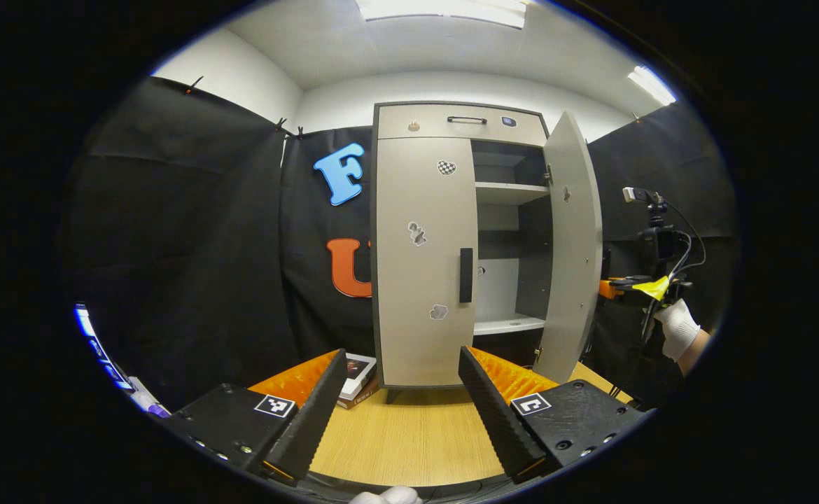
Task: Open the right door of the double-door shoe cabinet with the right hand, and open the left door with the left hand.
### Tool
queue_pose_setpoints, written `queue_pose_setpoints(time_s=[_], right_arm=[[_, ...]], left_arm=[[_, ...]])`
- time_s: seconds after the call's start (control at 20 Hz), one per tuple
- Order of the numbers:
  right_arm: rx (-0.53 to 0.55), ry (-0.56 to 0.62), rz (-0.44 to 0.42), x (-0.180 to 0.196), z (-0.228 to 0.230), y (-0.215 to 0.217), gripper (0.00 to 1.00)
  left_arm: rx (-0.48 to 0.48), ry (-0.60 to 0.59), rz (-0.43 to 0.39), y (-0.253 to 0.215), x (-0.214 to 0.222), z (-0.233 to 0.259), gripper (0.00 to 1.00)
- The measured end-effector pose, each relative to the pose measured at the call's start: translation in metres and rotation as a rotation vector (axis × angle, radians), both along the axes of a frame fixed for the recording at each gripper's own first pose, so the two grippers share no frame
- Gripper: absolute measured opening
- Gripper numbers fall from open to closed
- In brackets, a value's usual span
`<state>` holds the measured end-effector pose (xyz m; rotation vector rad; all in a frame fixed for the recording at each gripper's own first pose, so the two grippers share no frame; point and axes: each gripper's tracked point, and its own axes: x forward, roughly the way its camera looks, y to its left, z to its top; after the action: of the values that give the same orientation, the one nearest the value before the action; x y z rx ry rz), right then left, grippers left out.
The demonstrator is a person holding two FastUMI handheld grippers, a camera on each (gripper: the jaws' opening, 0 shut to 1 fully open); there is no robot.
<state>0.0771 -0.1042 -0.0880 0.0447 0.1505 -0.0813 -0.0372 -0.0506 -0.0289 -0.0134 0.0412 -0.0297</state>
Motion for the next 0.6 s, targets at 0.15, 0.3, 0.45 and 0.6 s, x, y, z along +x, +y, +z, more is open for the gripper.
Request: queue_pose_setpoints(time_s=[0.15, 0.3, 0.45, 0.6], right_arm=[[0.044, 0.002, 0.037, 0.002, 0.000, -0.025, 0.04], [0.059, 0.006, 0.083, 0.005, -0.002, -0.043, 0.04], [0.022, -0.001, 0.127, 0.007, -0.003, -0.046, 0.04], [0.021, 0.001, 0.139, 0.007, -0.001, -0.046, 0.04]], left_arm=[[0.007, -0.001, 0.028, -0.021, -0.001, 0.004, 0.96], [0.012, 0.012, 0.050, -0.048, 0.000, 0.005, 0.96], [0.014, 0.016, 0.069, -0.071, -0.002, 0.005, 0.96], [0.016, 0.018, 0.088, -0.086, -0.007, 0.005, 0.96]])
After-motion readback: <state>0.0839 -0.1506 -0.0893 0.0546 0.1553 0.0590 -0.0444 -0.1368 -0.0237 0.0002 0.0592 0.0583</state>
